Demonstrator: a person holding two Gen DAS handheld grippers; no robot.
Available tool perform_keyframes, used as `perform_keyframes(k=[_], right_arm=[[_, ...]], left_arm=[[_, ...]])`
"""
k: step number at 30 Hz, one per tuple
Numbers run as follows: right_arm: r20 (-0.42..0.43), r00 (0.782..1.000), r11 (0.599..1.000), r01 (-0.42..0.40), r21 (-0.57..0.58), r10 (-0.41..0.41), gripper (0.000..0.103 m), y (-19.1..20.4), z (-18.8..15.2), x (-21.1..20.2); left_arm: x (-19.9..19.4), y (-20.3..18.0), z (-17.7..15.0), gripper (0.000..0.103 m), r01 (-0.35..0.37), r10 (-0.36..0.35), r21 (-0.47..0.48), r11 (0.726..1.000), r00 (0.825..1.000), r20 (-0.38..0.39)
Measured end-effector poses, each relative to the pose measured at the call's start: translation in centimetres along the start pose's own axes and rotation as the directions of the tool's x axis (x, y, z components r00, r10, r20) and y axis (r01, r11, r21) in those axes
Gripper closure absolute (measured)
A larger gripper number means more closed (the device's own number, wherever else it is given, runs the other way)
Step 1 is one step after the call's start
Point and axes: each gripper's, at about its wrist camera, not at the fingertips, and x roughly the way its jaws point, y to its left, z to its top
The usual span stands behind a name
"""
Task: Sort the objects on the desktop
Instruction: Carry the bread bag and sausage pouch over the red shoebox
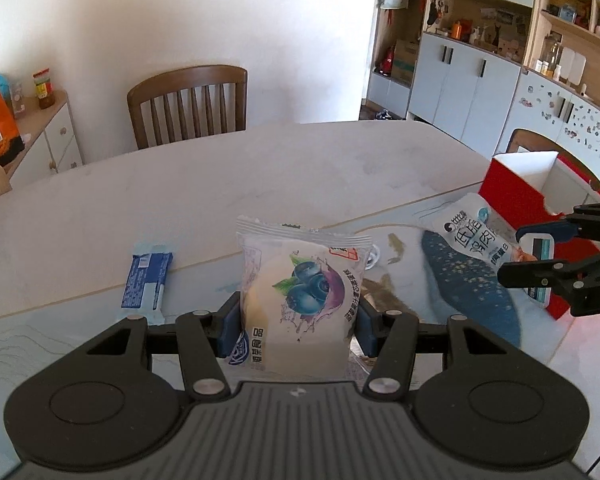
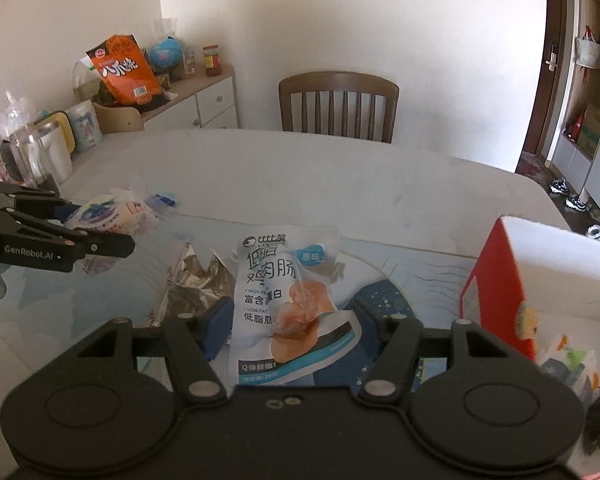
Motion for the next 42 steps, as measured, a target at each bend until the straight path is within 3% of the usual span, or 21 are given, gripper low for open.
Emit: perform_keyframes(k=[16, 42], right_arm=[[0.053, 0.999, 1.0, 0.003, -0.005, -0.002, 0.04, -3.6, 0.9, -6.3], [0.096, 0.991, 0.995, 0.091, 0.051, -0.096, 0.04, -14.8, -2.0, -12.7]], left_arm=[[-3.3, -5.9, 2.9, 0.048, 0.034, -0.036, 0.052, 0.998, 0.999, 0.037], [-0.2, -21.1, 7.3, 0.048, 0.132, -0.14, 0.144, 0.981, 0.989, 0.049]])
